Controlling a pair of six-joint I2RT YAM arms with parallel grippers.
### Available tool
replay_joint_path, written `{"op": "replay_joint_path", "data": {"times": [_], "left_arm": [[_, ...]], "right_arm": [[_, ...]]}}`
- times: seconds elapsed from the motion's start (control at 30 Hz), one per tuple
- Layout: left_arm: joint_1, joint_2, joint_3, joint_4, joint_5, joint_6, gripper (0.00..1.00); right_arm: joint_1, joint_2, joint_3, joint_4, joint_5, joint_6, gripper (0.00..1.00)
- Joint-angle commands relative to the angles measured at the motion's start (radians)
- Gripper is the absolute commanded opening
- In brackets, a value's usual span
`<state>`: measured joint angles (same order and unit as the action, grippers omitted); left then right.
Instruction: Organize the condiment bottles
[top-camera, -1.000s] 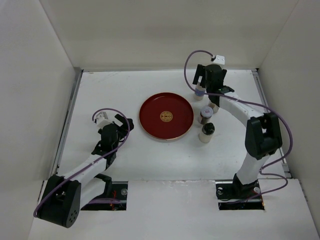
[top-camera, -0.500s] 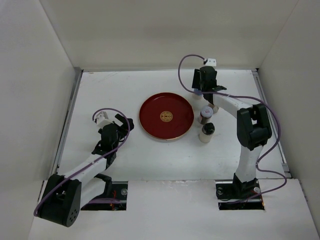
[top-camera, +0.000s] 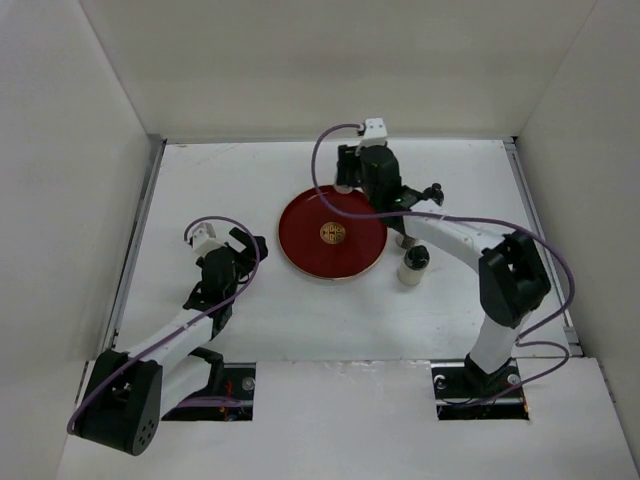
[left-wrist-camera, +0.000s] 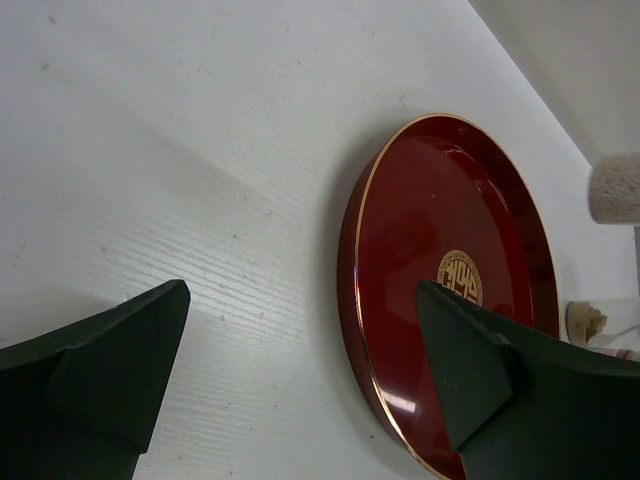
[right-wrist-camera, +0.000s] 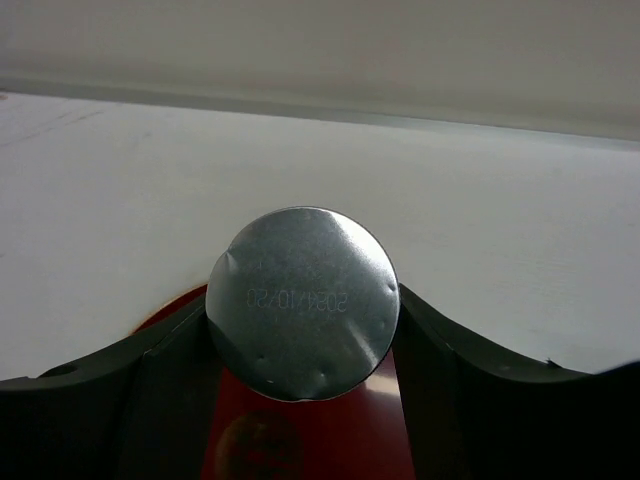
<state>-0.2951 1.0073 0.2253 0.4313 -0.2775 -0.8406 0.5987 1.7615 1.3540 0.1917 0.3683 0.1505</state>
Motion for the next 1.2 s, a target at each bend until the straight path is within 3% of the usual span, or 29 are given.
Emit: {"op": "replay_joint_path", "data": {"times": [0.0,0.33,0.53,0.63,0.73,0.97,1.17], "left_arm": [[0.011,-0.035,-0.015,0.055,-0.012,0.008,1.0],[0.012,-0.039,-0.015,0.047,0.0,0.006,1.0],[0.006,-0.019,-0.012,0.057,0.003,0.003,1.0],[0.004,-0.016,-0.011,0.058,-0.006,0.003,1.0],[0.009,-0.012,-0.009,0.057,0.006,0.003,1.0],[0.012,-0.029,-0.015,0.055,0.008,0.001,1.0],[-0.003,0.008,-0.001,0.061,0.011,-0.005,1.0]], "right_arm": [[0.066,0.075,0.086,0.095,-0.046,0.026,0.53],[0.134,0.254,0.226,0.065,-0.063,0.034,0.57],[0.155,0.231,0.18,0.063,-0.055,0.032,0.93],[0.16,0.126,0.104,0.087,-0.048,0.037,1.0],[0.16,-0.02,-0.014,0.121,-0.031,0.047,1.0],[0.08,-0.449,-0.453,0.132,0.13,0.103,1.0],[0.026,-0.715,-0.65,-0.208,0.308,0.231,1.0]]}}
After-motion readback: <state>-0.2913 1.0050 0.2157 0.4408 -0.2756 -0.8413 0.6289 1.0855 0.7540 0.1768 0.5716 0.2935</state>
